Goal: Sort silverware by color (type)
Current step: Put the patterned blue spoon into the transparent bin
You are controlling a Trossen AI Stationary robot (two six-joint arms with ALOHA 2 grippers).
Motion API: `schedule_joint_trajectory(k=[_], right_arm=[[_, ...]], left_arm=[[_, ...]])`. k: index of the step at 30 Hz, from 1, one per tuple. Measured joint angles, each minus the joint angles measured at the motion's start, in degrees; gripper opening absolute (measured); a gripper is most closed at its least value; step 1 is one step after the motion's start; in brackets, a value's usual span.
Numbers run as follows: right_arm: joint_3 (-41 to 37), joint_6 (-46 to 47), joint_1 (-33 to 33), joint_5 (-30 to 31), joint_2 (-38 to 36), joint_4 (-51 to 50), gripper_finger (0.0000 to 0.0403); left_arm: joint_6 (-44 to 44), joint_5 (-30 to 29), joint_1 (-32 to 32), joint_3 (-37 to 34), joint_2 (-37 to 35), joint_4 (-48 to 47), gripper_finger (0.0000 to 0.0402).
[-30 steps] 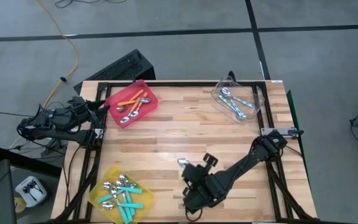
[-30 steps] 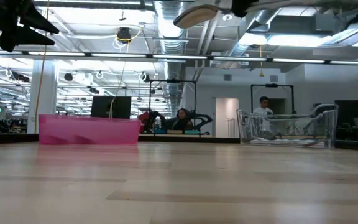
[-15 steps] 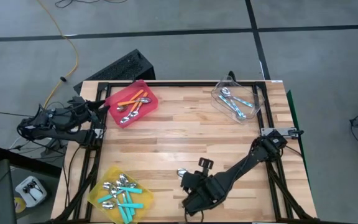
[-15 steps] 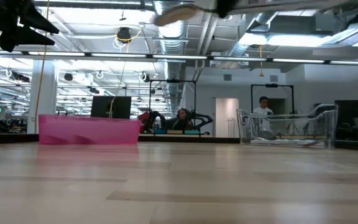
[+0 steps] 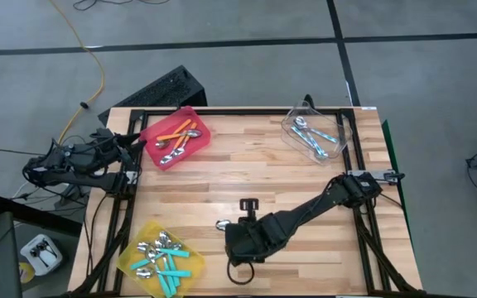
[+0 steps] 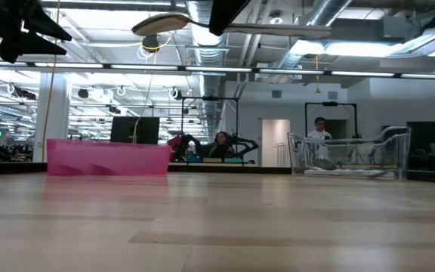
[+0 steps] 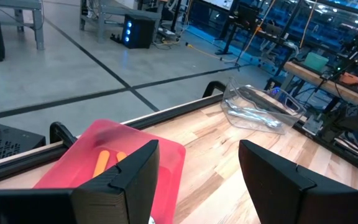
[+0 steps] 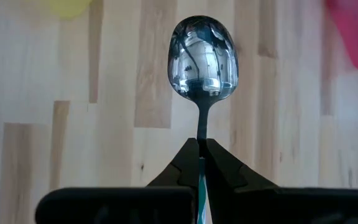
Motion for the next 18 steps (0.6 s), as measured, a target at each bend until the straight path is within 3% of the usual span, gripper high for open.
schedule_joint_trajectory(k=[9, 15, 18], right_arm=[[-6.2, -8.5, -4.1, -8.8, -1.0, 8.9, 0.0029], [-27.4, -8.4, -6.9, -18.7, -10.8, 33.7, 0.0029], [-40.1, -7.3, -7.7, -20.2, -17.1, 48.8, 0.0029]], left_arm=[[0.0, 0.0, 0.0, 0.0, 0.0, 0.0, 0.0205], [0.0, 0.0, 0.0, 0.0, 0.0, 0.0, 0.0205], [0.0, 0.0, 0.0, 0.0, 0.0, 0.0, 0.0205]])
